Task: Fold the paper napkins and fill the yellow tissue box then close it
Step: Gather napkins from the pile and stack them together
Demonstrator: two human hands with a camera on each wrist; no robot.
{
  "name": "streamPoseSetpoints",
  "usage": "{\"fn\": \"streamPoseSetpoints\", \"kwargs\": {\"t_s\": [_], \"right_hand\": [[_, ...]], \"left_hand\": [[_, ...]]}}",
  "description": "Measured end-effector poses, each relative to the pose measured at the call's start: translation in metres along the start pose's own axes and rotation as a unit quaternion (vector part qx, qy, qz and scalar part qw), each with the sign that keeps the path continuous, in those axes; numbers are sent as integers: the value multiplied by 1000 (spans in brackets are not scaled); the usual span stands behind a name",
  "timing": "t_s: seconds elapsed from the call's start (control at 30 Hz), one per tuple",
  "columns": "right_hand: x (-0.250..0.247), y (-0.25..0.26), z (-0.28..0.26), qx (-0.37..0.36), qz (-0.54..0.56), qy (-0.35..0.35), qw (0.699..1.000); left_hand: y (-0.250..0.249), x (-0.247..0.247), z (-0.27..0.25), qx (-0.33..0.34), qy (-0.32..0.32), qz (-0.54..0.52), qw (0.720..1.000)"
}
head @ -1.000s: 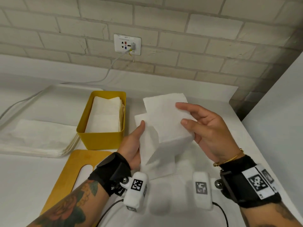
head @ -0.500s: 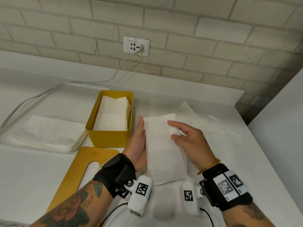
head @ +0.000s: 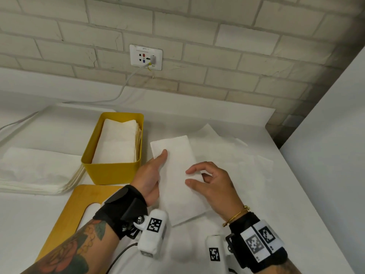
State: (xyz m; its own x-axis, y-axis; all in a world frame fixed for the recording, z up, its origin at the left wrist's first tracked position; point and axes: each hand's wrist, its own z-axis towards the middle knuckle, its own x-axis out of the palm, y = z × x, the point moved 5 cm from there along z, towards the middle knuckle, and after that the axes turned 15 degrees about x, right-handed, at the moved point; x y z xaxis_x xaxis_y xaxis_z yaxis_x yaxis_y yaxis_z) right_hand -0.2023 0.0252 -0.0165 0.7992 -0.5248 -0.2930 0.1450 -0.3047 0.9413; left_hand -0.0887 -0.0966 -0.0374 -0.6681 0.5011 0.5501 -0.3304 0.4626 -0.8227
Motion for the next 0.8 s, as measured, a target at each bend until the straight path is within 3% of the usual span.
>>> {"fn": "streamPoseSetpoints", "kwargs": {"t_s": [0.23,0.4,0.5,0.63,0.7,0.8], "right_hand": [[-3,-22,-5,79,-51,54,994],[-27,-44,-11,170,-86,152,970],[-69,-43,8,185,-151,48,970],[-120,-45,38,237,-55,-118,963],[-131,-48,48,264,-42,-162,950],[-128,-52,58,303,-76,-159,936]], "left_hand": [[-5,9,5,4,-16,13,1000],[-17,7,8,27,-42,11,999],[-24,6,6,36,-54,1,998],[-25,7,1,36,-57,2,998],[-25,8,-2,36,-54,4,998],[-24,6,-5,36,-54,5,998]]}}
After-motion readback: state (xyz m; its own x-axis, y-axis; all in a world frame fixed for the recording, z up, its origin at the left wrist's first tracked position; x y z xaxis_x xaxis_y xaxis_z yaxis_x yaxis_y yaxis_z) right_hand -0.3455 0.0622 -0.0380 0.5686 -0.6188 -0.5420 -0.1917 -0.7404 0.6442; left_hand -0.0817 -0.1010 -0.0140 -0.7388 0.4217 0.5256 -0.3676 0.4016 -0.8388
